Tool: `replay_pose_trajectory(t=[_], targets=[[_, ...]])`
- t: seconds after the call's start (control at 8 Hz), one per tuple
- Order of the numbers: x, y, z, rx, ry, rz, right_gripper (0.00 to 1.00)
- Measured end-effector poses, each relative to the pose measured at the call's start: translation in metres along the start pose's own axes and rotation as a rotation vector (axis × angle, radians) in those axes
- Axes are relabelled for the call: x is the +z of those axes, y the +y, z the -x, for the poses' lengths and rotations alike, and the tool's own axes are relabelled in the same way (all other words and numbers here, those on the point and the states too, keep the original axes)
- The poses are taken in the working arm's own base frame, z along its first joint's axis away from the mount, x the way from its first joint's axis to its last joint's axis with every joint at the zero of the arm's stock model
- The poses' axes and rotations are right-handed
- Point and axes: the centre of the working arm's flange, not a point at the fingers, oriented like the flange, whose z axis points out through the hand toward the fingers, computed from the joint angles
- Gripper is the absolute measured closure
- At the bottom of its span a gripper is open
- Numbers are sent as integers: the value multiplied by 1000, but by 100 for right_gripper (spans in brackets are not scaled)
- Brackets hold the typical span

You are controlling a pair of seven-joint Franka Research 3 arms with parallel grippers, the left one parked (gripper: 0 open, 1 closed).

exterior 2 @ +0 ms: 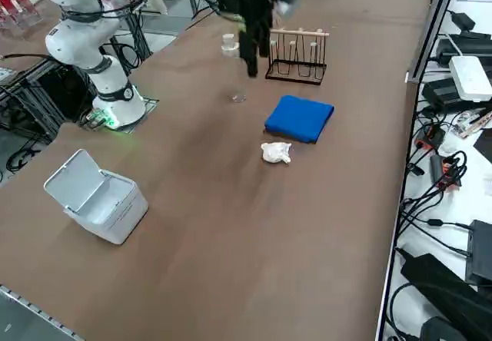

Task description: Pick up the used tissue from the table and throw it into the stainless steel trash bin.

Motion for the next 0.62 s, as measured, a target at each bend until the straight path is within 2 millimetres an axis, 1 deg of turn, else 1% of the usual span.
replay_pose_trajectory(t=[0.12,0.25,0.38,0.5,0.62], targets=[[30,-8,-12,-22,3,1,0],[60,-19,-19,-40,16,4,0],[90,-28,-21,-54,23,6,0],[118,-31,-18,-60,20,8,0],[141,-30,-16,-62,8,12,0]])
